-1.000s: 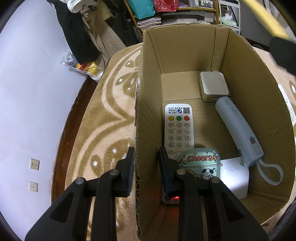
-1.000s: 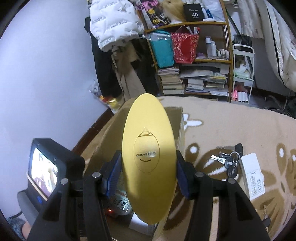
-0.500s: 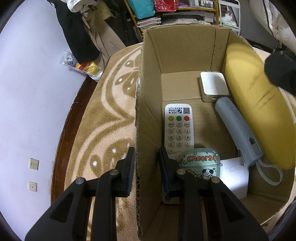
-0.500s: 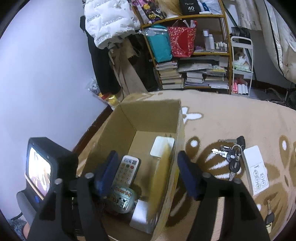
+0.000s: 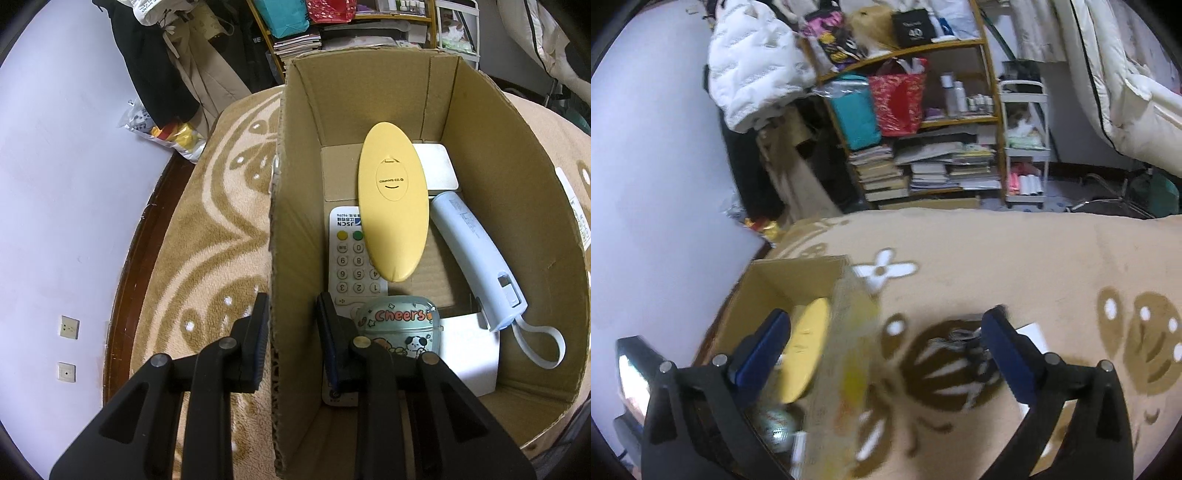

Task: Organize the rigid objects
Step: 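Carry the yellow oval remote into the box and release it, then return the right tool to the pile and grasp the keys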

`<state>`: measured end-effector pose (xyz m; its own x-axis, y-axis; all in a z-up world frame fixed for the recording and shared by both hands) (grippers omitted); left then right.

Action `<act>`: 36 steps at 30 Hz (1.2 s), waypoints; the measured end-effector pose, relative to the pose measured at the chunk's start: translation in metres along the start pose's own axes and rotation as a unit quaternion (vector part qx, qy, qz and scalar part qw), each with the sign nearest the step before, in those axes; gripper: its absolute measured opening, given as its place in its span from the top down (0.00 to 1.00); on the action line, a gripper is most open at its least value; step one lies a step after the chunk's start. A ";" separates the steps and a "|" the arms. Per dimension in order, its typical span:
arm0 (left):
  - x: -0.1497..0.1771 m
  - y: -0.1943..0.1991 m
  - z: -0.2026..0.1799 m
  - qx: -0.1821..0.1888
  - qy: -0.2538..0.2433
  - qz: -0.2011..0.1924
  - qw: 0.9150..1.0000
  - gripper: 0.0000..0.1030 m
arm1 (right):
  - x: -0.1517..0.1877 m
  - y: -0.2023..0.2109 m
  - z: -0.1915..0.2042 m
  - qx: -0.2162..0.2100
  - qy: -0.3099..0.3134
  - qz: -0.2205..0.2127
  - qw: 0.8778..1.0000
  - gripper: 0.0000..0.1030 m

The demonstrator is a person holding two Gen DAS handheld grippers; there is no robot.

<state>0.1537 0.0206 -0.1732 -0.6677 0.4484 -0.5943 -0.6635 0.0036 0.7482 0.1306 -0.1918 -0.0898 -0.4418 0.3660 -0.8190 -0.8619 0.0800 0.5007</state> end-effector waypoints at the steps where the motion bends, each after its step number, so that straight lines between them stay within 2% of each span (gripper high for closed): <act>1: 0.000 0.000 0.000 0.000 -0.001 0.000 1.000 0.75 | 0.000 -0.005 -0.006 0.005 0.000 0.007 1.000 0.00; 7: 0.000 0.001 -0.001 0.001 0.000 0.001 1.000 0.75 | 0.011 -0.038 -0.049 0.037 -0.004 0.044 0.998 0.00; 13: -0.001 0.001 -0.001 0.001 -0.004 0.000 1.000 0.75 | 0.024 -0.069 -0.077 0.065 0.023 0.080 0.994 0.00; 19: -0.001 0.000 -0.001 0.000 -0.005 0.001 1.000 0.75 | 0.035 -0.093 -0.092 0.046 0.000 0.127 0.991 0.00; 23: -0.001 0.000 -0.002 0.000 -0.007 0.001 1.000 0.75 | 0.044 -0.103 -0.095 0.050 0.008 0.151 0.987 0.06; 27: 0.000 0.001 -0.001 0.001 -0.007 0.002 1.000 0.75 | 0.060 -0.112 -0.097 0.053 0.010 0.172 0.984 0.23; 28: 0.000 0.001 -0.001 0.001 -0.007 0.002 1.000 0.75 | 0.062 -0.113 -0.097 0.054 0.009 0.173 0.983 0.29; 31: 0.001 0.001 -0.002 -0.001 -0.010 0.002 1.000 0.75 | 0.067 -0.115 -0.099 0.068 -0.002 0.167 0.984 0.36; 34: 0.001 0.000 -0.001 0.000 -0.010 0.002 1.000 0.75 | 0.068 -0.116 -0.102 0.080 -0.003 0.172 0.982 0.50; 36: 0.001 0.000 -0.001 0.000 -0.008 0.003 1.000 0.75 | 0.066 -0.114 -0.104 0.073 -0.009 0.174 0.982 0.50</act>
Point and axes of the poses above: each gripper's, at about its wrist camera, not at the fingertips, and y roughly against the way its jaws point, z to its left, x to its underside, the point moved 6 cm from there along -y, roughly the way its jaws point, and after that the axes turned 15 degrees about -z, right-handed, at the moved point
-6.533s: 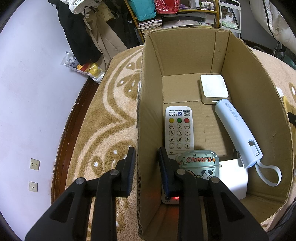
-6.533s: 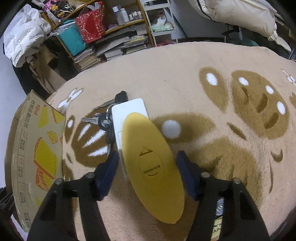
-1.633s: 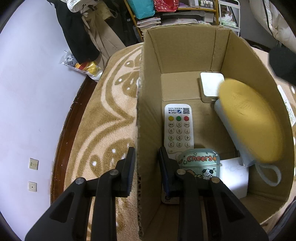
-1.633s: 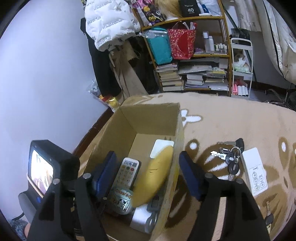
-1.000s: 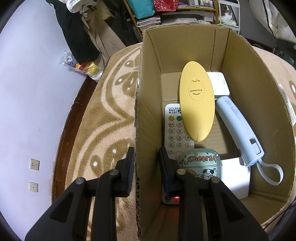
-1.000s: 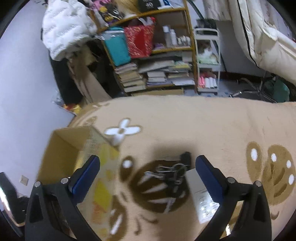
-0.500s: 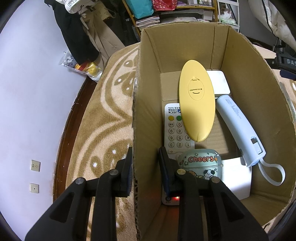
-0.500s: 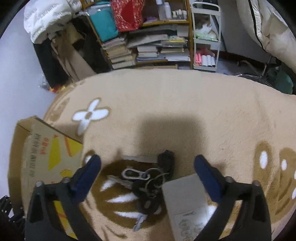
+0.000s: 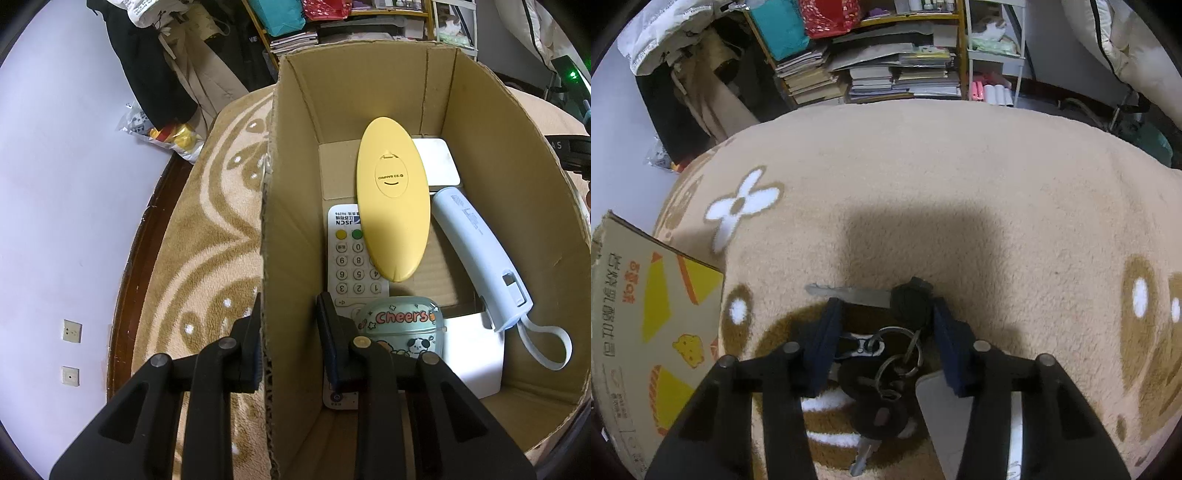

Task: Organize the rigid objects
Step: 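Return the right tool to the pile and grasp the keys, then lift the keys with the right tool and carry them over the box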

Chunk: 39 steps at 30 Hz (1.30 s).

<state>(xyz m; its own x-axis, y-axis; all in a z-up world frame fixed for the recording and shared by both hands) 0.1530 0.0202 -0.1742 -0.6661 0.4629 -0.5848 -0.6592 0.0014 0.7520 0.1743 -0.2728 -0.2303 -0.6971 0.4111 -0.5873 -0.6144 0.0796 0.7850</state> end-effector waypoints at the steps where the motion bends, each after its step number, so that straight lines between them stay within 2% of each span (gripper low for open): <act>1: 0.000 0.000 0.000 0.000 0.000 0.000 1.000 0.75 | 0.000 0.001 -0.001 -0.001 -0.005 0.001 1.000 0.50; 7: 0.000 -0.003 -0.001 -0.002 -0.004 0.002 1.000 0.75 | 0.002 0.013 0.016 -0.013 0.014 -0.017 1.000 0.50; 14: 0.000 -0.004 -0.002 -0.001 -0.002 0.002 1.000 0.75 | 0.000 0.041 0.040 -0.036 0.020 -0.060 0.997 0.50; 21: 0.000 -0.004 -0.002 -0.002 -0.003 0.001 1.000 0.75 | -0.001 0.076 0.051 -0.061 0.003 -0.102 0.993 0.50; 22: 0.000 -0.004 -0.003 -0.003 -0.005 0.001 1.000 0.75 | -0.002 0.082 0.052 -0.063 0.001 -0.109 0.992 0.77; 23: 0.000 -0.003 -0.003 -0.004 -0.006 0.000 1.000 0.75 | -0.003 0.088 0.053 -0.067 -0.003 -0.110 0.992 0.97; 26: 0.001 -0.003 -0.003 -0.006 -0.009 0.000 1.000 0.75 | -0.009 0.105 0.054 -0.086 -0.022 -0.131 0.987 0.99; 29: 0.001 -0.002 -0.004 -0.009 -0.014 -0.001 1.000 0.75 | -0.013 0.112 0.063 -0.090 -0.003 -0.134 0.987 0.99; 34: 0.001 -0.001 -0.004 -0.011 -0.016 -0.001 1.000 0.75 | -0.005 0.095 0.063 -0.063 0.023 -0.113 0.991 0.97; 36: 0.000 -0.001 -0.004 -0.010 -0.015 0.000 1.000 0.75 | 0.001 0.084 0.059 -0.054 0.027 -0.094 0.994 0.87; 38: 0.000 -0.001 -0.003 -0.010 -0.015 0.000 1.000 0.75 | 0.006 0.076 0.057 -0.052 0.034 -0.082 0.995 0.63; 39: 0.000 0.000 -0.003 -0.010 -0.014 0.000 1.000 0.75 | 0.007 0.074 0.056 -0.047 0.037 -0.082 0.995 0.60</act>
Point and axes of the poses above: each gripper's, at about its wrist camera, not at the fingertips, and y roughly against the way its jaws point, z to its left, x to its underside, the point moved 6 cm from there along -y, roughly the way its jaws point, and after that the axes turned 15 degrees about -z, right-handed, at the moved point
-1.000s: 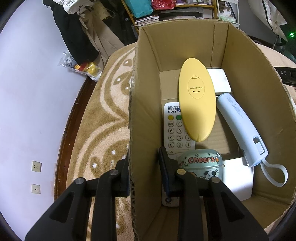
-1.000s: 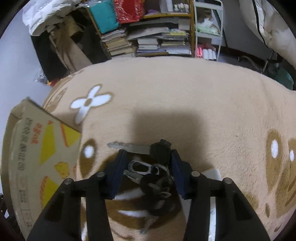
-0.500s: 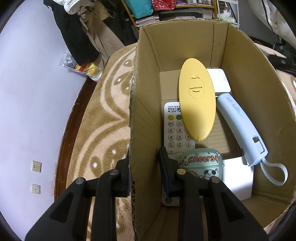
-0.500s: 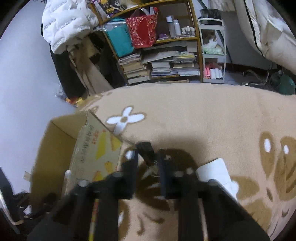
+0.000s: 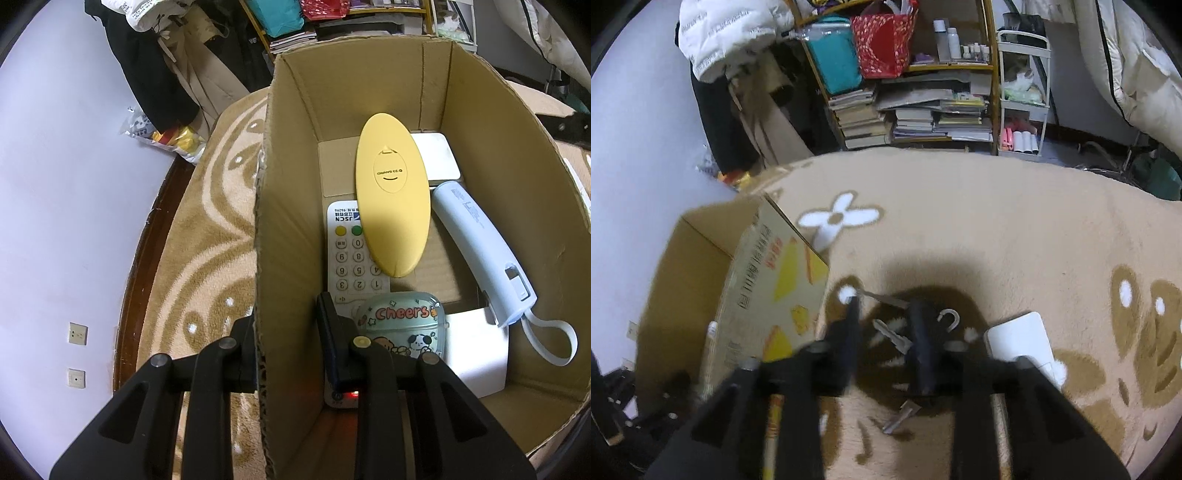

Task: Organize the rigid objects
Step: 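Lift the keys with the right tool and carry them over the box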

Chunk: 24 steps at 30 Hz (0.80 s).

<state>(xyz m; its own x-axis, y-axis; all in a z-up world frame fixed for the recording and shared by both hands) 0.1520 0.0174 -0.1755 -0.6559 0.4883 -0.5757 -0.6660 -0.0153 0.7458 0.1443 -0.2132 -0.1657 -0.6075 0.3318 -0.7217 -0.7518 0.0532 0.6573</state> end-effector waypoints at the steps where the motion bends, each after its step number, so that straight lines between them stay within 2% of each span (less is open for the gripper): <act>1: 0.000 0.000 0.000 0.000 0.000 0.000 1.000 0.75 | 0.002 -0.002 -0.002 0.004 0.003 0.002 1.000 0.59; 5: -0.001 -0.001 0.001 0.003 0.004 0.001 1.000 0.75 | 0.011 -0.015 -0.014 0.021 -0.007 0.021 1.000 0.59; 9: -0.001 -0.001 0.002 0.005 0.005 0.001 1.000 0.75 | 0.025 -0.027 -0.019 0.036 0.011 0.049 0.998 0.59; 10: -0.001 -0.001 0.002 0.006 0.006 0.001 1.000 0.75 | 0.029 -0.029 -0.021 0.043 0.016 0.055 0.997 0.70; 11: -0.001 -0.001 0.002 0.006 0.006 0.001 1.000 0.75 | 0.032 -0.031 -0.021 0.048 0.020 0.058 0.997 0.91; 12: -0.001 -0.001 0.003 0.006 0.005 0.001 1.000 0.75 | 0.033 -0.031 -0.021 0.051 0.027 0.056 0.997 0.92; 16: 0.000 -0.002 0.004 0.007 0.006 0.001 1.000 0.75 | 0.024 -0.016 -0.016 0.050 0.036 0.022 0.998 0.94; 21: 0.000 -0.002 0.004 0.005 0.003 0.000 1.000 0.75 | -0.005 0.014 -0.012 0.012 -0.025 -0.041 0.999 0.94; 24: 0.001 -0.001 0.004 0.007 0.008 0.000 1.000 0.75 | -0.026 0.036 0.003 -0.015 -0.029 -0.076 0.997 0.94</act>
Point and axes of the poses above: each gripper's, at about its wrist camera, not at the fingertips, and y roughly against the way its jaws point, z to its left, x to its underside, the point moved 6 cm from there along -y, roughly the way its jaws point, and after that the axes turned 15 degrees about -z, right-handed, at the moved point
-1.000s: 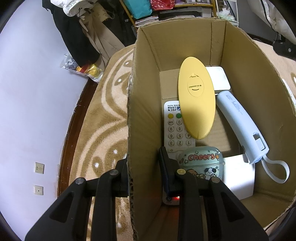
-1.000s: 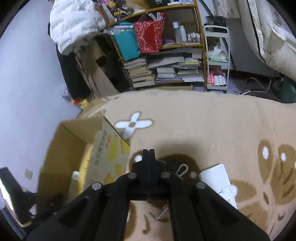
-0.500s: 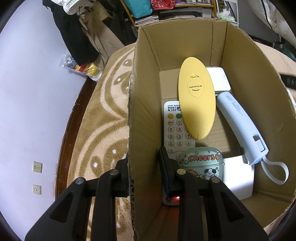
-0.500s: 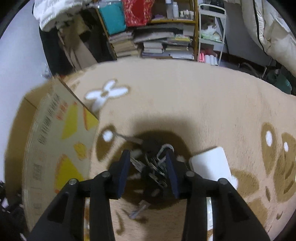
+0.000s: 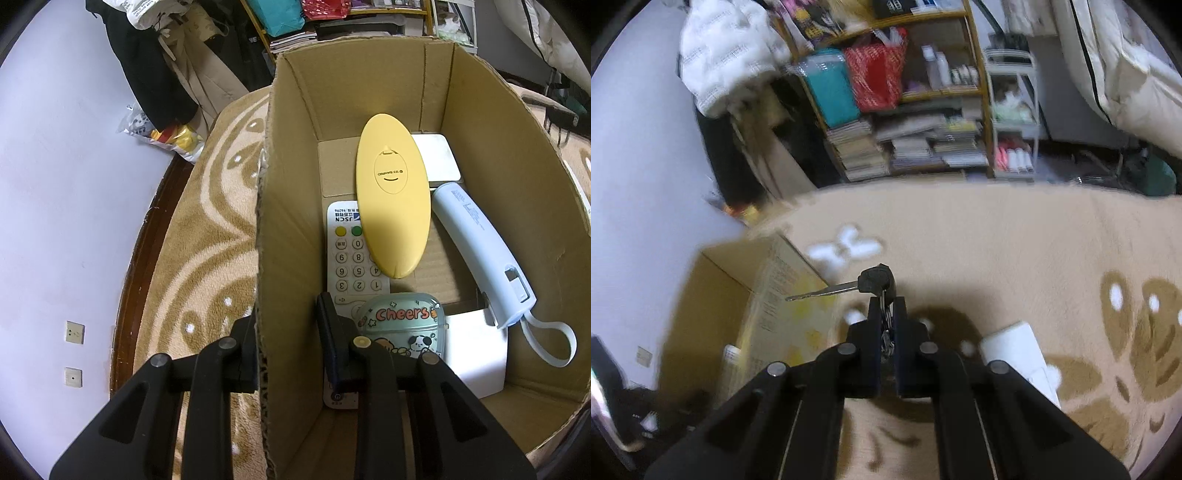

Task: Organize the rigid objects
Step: 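Lift the keys with the right tool and carry them over the box, then release the keys into the box and move the right tool to the white remote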

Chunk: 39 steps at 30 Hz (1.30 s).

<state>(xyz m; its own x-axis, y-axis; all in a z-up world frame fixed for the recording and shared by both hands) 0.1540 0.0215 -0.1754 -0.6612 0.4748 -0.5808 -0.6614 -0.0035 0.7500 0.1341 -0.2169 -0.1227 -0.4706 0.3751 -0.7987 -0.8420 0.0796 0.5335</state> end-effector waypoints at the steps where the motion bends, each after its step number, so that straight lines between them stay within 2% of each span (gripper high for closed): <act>1: 0.000 0.000 0.000 0.001 0.001 0.000 1.000 0.75 | -0.003 0.005 0.007 -0.004 0.004 -0.008 1.000 0.94; 6: -0.001 0.000 0.001 0.001 0.002 0.000 1.000 0.75 | -0.034 0.035 0.053 -0.047 0.025 -0.060 0.997 0.94; 9: -0.001 0.000 0.004 0.005 0.010 0.001 1.000 0.75 | -0.043 0.049 0.079 -0.079 0.031 -0.075 0.994 0.94; 21: 0.001 -0.001 0.002 0.006 0.010 0.001 1.000 0.75 | -0.033 0.071 0.147 -0.139 0.080 -0.074 0.984 0.94; 24: 0.001 -0.001 0.002 0.007 0.012 0.001 1.000 0.75 | -0.028 0.070 0.154 -0.132 0.107 -0.071 0.983 0.94; 28: 0.002 -0.002 0.001 0.010 0.015 0.002 1.000 0.75 | -0.015 0.058 0.149 -0.123 0.104 -0.043 0.986 0.94; 32: 0.002 -0.003 0.002 0.013 0.017 0.002 1.000 0.75 | -0.002 0.045 0.134 -0.093 0.119 -0.015 0.988 0.91; 36: 0.002 -0.003 0.004 0.016 0.018 0.002 1.000 0.75 | -0.001 0.044 0.116 -0.073 0.125 -0.010 0.989 0.87; 37: 0.002 -0.004 0.004 0.017 0.018 0.002 1.000 0.75 | -0.004 0.044 0.110 -0.066 0.121 -0.009 0.990 0.83; 39: 0.002 -0.004 0.005 0.017 0.019 0.003 1.000 0.75 | -0.010 0.044 0.096 -0.049 0.110 -0.012 0.993 0.64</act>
<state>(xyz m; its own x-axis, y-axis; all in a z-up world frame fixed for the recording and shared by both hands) 0.1568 0.0269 -0.1780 -0.6792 0.4410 -0.5867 -0.6444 0.0243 0.7643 0.1267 -0.1284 -0.0648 -0.4877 0.1628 -0.8577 -0.8700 -0.0086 0.4930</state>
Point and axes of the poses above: each gripper's, at about its wrist camera, not at the fingertips, and y roughly against the way its jaws point, z to its left, x to its underside, the point moved 6 cm from there along -y, roughly the way its jaws point, and after that the axes turned 15 degrees about -z, right-handed, at the moved point
